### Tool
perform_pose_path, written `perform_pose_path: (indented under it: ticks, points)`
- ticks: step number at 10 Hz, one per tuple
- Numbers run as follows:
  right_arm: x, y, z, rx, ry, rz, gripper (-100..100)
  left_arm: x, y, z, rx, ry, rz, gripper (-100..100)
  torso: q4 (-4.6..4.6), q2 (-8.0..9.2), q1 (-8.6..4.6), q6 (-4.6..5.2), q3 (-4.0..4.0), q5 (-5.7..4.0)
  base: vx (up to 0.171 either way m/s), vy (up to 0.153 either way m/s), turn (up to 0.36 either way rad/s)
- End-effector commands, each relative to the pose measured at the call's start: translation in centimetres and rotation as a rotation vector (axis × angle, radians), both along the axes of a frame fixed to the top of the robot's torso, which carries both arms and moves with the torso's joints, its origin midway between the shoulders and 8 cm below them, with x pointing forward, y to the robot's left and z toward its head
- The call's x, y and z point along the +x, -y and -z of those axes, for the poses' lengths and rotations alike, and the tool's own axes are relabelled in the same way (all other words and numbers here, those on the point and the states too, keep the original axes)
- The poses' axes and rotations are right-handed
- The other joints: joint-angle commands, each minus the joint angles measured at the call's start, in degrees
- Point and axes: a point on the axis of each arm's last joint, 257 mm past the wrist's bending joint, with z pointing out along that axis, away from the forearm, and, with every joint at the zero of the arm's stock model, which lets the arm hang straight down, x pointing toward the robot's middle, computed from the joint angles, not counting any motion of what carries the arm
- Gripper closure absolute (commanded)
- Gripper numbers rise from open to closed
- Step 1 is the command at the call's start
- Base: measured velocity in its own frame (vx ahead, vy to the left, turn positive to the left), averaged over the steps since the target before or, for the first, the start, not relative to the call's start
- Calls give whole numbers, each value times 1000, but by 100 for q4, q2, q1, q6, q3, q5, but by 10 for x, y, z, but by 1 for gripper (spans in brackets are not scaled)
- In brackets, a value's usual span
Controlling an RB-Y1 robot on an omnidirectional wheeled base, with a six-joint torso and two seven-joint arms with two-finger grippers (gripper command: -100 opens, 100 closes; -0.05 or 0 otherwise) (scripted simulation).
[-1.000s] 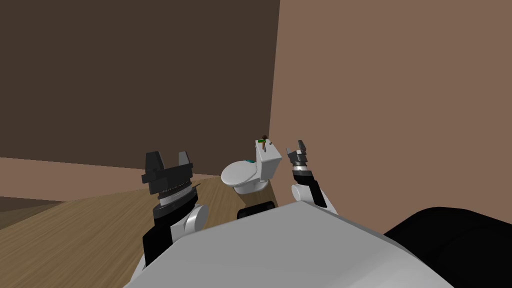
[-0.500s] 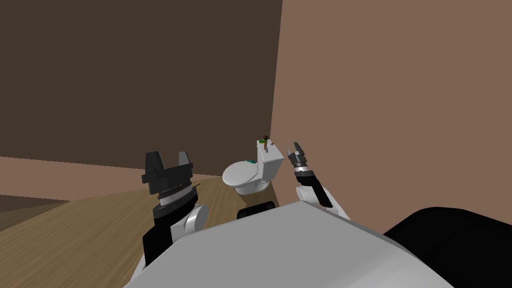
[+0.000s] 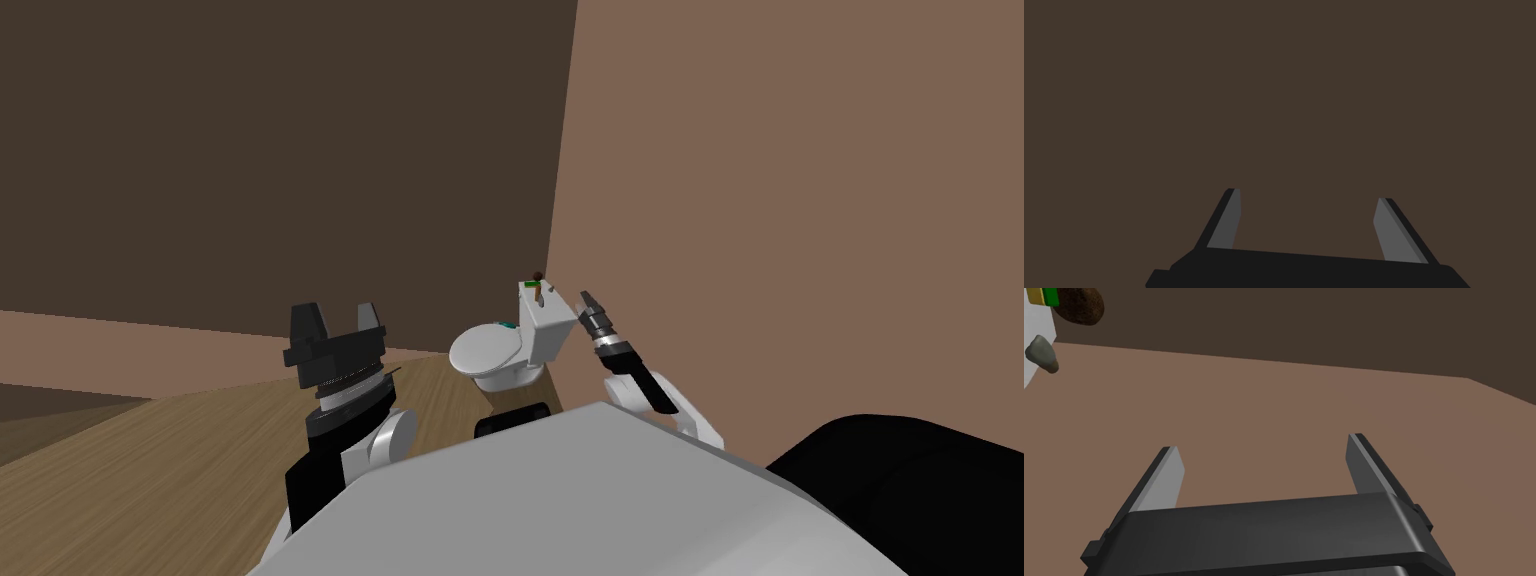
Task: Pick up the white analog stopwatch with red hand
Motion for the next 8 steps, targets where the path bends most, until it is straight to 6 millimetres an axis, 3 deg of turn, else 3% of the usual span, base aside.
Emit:
perform_pose_path:
  ticks: [1,8]
  points:
    - [2,4,15,-63,-59,1,-100,0,0,0,0,0,0,0,0,0,0,0,0,0,63,89,28]
    - [2,33,67,-322,-272,7,-100,0,0,0,0,0,0,0,0,1,-8,0,0,-2,57,70,23]
